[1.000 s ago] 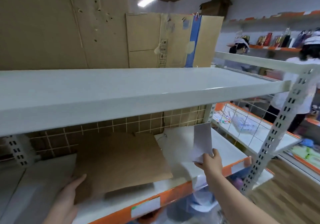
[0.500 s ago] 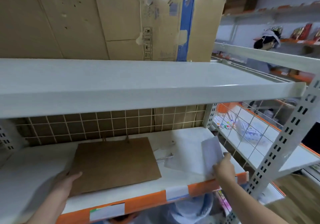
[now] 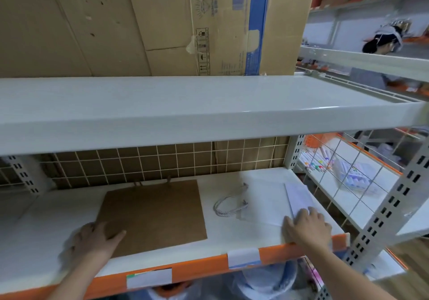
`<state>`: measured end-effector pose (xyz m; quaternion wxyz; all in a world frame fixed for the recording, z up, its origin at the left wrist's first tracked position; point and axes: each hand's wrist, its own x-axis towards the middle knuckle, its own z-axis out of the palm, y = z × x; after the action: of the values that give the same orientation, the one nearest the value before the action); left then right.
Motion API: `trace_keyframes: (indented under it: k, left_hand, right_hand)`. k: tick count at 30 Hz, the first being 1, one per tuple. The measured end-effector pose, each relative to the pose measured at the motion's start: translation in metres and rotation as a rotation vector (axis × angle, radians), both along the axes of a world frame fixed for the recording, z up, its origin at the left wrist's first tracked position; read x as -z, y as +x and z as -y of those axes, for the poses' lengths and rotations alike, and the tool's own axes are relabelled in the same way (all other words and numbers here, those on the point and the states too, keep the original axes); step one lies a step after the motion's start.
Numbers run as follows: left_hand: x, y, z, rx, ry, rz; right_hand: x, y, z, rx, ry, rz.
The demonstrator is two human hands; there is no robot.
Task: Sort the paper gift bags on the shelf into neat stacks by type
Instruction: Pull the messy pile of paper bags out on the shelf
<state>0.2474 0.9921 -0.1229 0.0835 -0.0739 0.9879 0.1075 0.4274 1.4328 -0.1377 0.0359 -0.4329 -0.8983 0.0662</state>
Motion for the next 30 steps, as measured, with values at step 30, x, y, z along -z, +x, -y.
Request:
trace_keyframes:
  k: [30]
  left_hand:
    - [-0.075,0.031,0.100,0.278,0.245,-0.285]
  right_hand:
    - [-0.068,-0.090,0.276,-0.403,-0.274,-0.314]
